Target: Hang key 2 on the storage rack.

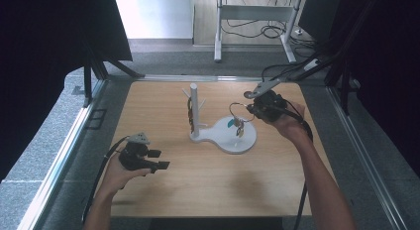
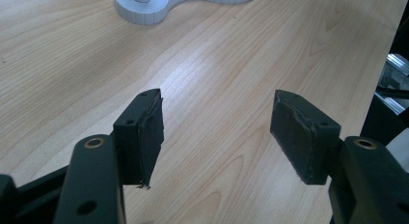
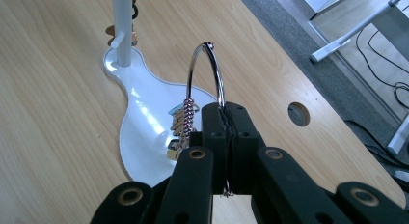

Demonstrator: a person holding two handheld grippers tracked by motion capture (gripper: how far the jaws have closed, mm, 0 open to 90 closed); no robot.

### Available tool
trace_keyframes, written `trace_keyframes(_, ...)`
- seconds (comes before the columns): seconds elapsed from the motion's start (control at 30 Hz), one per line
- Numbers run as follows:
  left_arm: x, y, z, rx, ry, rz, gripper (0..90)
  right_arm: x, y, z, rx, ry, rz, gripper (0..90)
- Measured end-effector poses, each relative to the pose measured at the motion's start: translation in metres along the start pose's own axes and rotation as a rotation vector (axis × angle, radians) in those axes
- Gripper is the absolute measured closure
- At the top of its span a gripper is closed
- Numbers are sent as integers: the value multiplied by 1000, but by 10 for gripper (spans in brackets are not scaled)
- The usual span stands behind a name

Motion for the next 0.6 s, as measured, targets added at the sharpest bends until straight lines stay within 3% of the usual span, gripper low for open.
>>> trace_keyframes(0.6,0,4,0,0,-3,5,370,27,-23,-5,-5,19,-2,882)
Point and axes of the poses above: each handheld gripper's, and its own axes: y roughly backward along the jaws, x roughly out of its top, z roughly to its right, the point moved 7 cm from there along -y, roughly forward along the jaws, and after that the axes turned 13 degrees about -x, right-handed, at the moved point
